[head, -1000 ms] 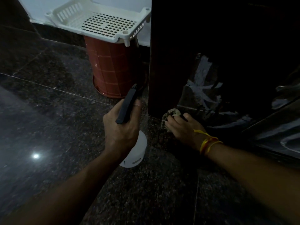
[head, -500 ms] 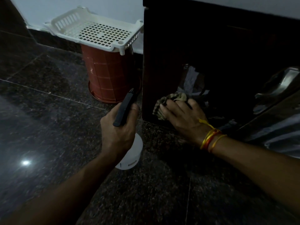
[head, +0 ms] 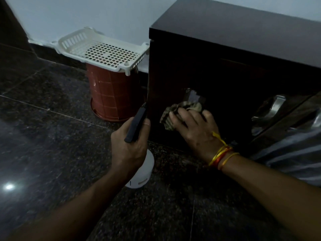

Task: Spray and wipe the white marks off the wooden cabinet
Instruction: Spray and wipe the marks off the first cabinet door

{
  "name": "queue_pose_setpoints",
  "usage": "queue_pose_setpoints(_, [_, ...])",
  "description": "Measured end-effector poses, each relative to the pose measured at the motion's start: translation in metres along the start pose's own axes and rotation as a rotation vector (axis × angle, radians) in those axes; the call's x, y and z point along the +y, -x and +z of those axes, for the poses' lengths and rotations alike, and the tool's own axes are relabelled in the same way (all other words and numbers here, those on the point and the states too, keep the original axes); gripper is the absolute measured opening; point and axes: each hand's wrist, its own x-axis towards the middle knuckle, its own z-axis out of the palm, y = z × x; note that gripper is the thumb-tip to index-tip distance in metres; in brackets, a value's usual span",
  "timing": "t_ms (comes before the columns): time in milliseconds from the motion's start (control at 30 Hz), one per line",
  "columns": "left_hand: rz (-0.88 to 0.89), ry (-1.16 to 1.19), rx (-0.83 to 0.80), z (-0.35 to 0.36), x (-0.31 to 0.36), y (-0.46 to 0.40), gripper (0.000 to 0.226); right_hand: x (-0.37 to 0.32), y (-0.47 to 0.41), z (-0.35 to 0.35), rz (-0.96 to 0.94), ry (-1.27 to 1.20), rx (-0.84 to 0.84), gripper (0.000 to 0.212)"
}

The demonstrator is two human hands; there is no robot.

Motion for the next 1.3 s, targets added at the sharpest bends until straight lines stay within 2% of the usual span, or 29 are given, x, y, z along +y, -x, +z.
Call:
queue_pose_setpoints(200, [0.003,0.034,-0.002,0.011,0.005,0.003,0.017,0.008,-0.004,-0.015,0.112,0.047,0.052,0.043])
queue_pose_setpoints(433, [-0.006,0.015,-0.039,0.014,0.002,0.007,0.011,-0.004,0.017,0.001,0.063,0.003,-0.099,0.047])
queue_pose_setpoints(733, [-0.030,0.017,-0.020,0.017,0.009,0.008,0.015,0.024,-0.025,-0.034,0.235,0.003,0.100,0.043])
queue_pose_setpoints(900, [-0.041,0.020,-0.030,0.016,0.008,0.009,0.027,0.010,0.005,-0.017,0.175,0.015,0.004,0.052])
queue_pose_setpoints(1000, [-0.038,0.016,-0.042,0.016,0.009,0.009,0.017,0.015,0.008,-0.017,0.117,-0.020,-0.055,0.059])
queue_pose_setpoints(1200, [-0.019,0.002,-0.033,0.018,0.008,0.007,0.018,0.036,-0.028,-0.045,0.252,-0.032,0.113,0.047])
queue_pose_setpoints(1300, [-0.023,0.018,-0.035,0.022,0.013,0.009,0.014,0.038,-0.031,-0.047,0.218,-0.007,0.116,0.047])
